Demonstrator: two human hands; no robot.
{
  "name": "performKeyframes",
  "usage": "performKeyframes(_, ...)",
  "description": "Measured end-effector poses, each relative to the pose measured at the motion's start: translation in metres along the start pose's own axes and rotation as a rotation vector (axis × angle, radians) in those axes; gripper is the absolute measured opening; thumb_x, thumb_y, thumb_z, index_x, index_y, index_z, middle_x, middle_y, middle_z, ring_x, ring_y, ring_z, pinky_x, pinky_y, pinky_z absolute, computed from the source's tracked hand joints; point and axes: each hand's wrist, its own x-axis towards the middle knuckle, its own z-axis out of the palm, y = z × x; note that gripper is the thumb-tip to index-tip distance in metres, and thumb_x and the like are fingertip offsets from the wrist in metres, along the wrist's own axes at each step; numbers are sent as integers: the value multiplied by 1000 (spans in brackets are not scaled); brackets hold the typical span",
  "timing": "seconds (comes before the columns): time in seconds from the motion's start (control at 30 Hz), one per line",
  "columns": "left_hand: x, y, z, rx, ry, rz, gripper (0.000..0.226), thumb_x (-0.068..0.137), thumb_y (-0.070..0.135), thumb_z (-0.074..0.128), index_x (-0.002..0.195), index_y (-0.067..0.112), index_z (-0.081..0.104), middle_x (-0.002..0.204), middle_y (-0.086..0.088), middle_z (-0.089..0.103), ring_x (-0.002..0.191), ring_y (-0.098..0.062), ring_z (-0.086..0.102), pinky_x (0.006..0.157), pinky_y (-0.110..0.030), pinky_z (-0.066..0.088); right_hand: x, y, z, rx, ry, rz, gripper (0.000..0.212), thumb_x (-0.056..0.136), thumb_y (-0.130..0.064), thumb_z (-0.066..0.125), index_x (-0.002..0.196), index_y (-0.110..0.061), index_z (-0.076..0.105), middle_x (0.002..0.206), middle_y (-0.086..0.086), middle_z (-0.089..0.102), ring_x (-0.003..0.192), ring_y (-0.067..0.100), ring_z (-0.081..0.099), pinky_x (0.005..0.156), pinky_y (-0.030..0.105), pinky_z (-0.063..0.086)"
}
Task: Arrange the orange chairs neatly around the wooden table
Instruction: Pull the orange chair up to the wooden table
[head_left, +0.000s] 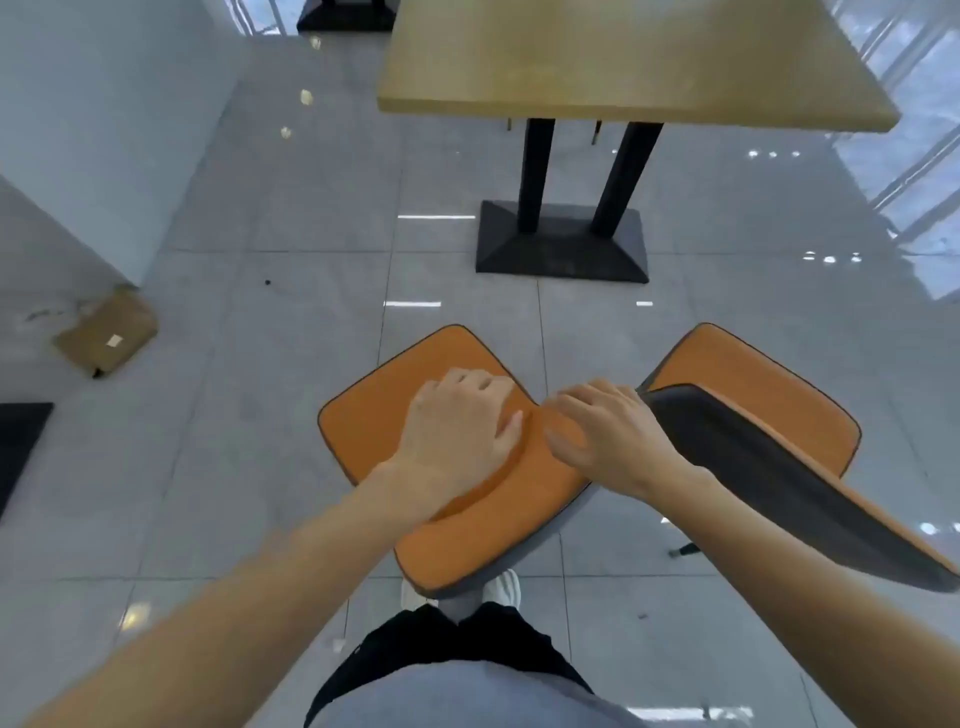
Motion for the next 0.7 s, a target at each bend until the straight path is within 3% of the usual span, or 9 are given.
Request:
performKeyframes(0.13, -29, 4, 28, -28, -70, 3, 45, 90, 45, 41, 115, 14, 62, 110, -3, 68, 103, -24, 61, 78, -39, 52, -17, -1, 26, 4, -92, -43, 55, 84, -50, 37, 111, -13, 67, 112, 4, 70, 107, 27, 61, 92, 46, 45)
performKeyframes(0.23, -49, 4, 51, -35, -96, -7, 60, 84, 54, 32, 115, 12, 62, 106, -4, 70, 98, -24, 64, 71, -39, 54, -23, 3, 40, 6, -179, -102, 61, 86, -60, 34, 122, -19, 61, 124, 1, 64, 120, 23, 52, 104, 43, 34)
performKeyframes(0.33, -75, 6, 73, -62, -133, -15, 66, 81, 60, 36, 118, 11, 59, 108, -3, 69, 98, -23, 64, 68, -38, 54, -27, 8, 44, -33, -281, -194, 76, 80, -77, 27, 127, -24, 56, 129, -3, 60, 125, 18, 48, 111, 39, 25)
performKeyframes(0.4, -92, 4, 91, -88, -204, -34, 68, 81, 61, 45, 127, 12, 52, 117, -4, 65, 104, -24, 61, 73, -38, 53, -28, 14, 47, -116, -292, -274, 84, 75, -84, 23, 125, -25, 57, 128, -4, 61, 123, 19, 51, 110, 41, 28)
performKeyframes(0.47, -105, -2, 105, -94, -246, -55, 75, 75, 57, 62, 134, 14, 45, 121, -4, 62, 105, -24, 61, 76, -38, 54, -28, 17, 51, -199, -285, -313, 83, 72, -84, 30, 123, -25, 58, 125, -4, 63, 119, 21, 55, 106, 44, 35)
performKeyframes(0.57, -113, -6, 114, -108, -244, -94, 86, 59, 41, 84, 131, 18, 43, 109, -2, 67, 84, -21, 68, 62, -33, 57, -28, 17, 61, -249, -179, -329, 67, 69, -70, 56, 112, -20, 64, 115, 2, 69, 108, 25, 63, 100, 46, 42)
performKeyframes(0.7, -112, -10, 120, -209, -179, -87, 95, 41, 23, 94, 123, 18, 47, 102, -2, 70, 75, -20, 69, 52, -30, 58, -31, 15, 75, -262, -15, -303, 54, 60, -56, 78, 91, -14, 69, 94, 5, 74, 89, 26, 69, 91, 43, 48)
